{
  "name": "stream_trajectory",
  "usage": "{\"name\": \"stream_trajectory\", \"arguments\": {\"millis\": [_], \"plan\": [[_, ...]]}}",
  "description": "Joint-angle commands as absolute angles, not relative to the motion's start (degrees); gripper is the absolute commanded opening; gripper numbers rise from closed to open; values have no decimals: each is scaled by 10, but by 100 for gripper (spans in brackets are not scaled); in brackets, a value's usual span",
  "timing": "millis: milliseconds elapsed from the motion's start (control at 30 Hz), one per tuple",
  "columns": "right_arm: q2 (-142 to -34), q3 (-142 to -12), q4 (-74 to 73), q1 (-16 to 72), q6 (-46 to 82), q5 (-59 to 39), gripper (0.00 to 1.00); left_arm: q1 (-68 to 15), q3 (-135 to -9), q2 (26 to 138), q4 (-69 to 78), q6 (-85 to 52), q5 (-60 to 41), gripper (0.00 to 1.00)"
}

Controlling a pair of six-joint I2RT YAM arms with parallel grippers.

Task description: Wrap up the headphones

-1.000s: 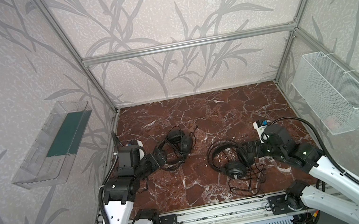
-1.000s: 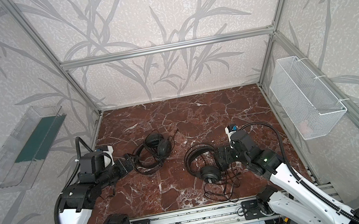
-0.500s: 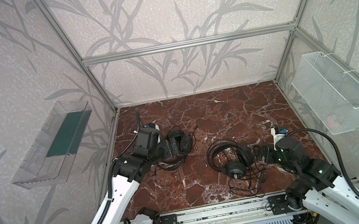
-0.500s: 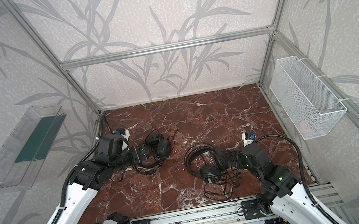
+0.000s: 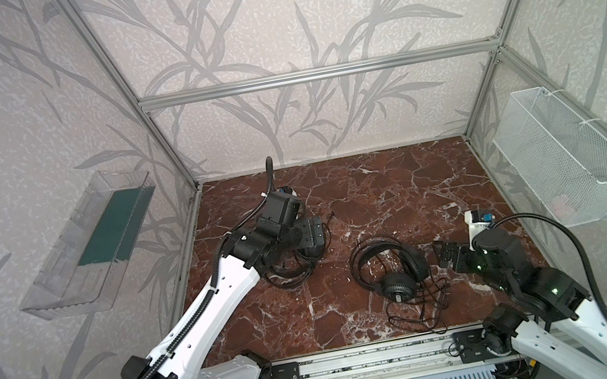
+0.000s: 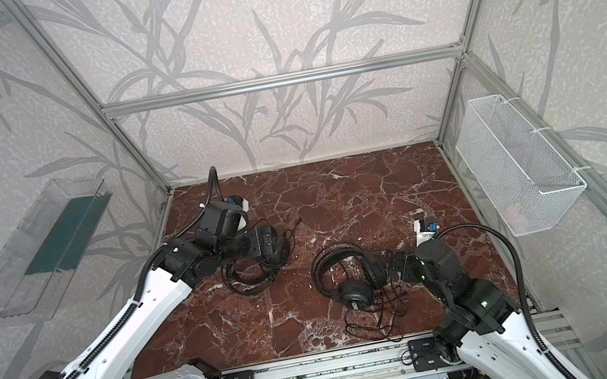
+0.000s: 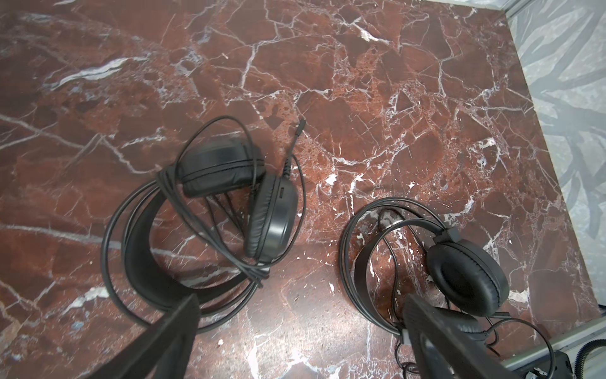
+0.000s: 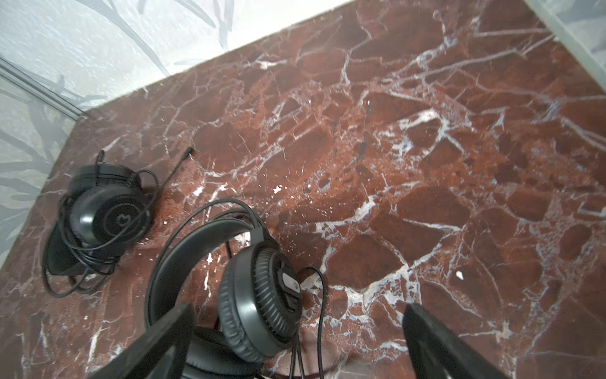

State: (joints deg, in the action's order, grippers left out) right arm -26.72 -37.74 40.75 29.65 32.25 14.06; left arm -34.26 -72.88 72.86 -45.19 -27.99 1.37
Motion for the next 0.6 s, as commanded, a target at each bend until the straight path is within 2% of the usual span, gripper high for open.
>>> {"name": "stream_trajectory", "arguments": {"millis": [0, 100, 167, 233, 433, 567], "plan": [[-259, -427, 468, 295, 268, 147, 99, -357, -753, 762, -446, -260, 16, 99], [-252, -451, 476, 294, 200, 95, 99, -372, -761, 792, -441, -251, 15, 99], [-251, -457, 487, 295, 170, 100, 99, -381, -765, 814, -445, -242, 19, 99], [-247, -452, 490, 295, 165, 122, 99, -390, -775, 841, -458, -234, 22, 98], [-211, -429, 456, 295, 160, 96, 99, -414, -812, 918, -498, -224, 28, 96], [-202, -421, 447, 295, 157, 80, 99, -418, -828, 956, -515, -233, -7, 94]]}}
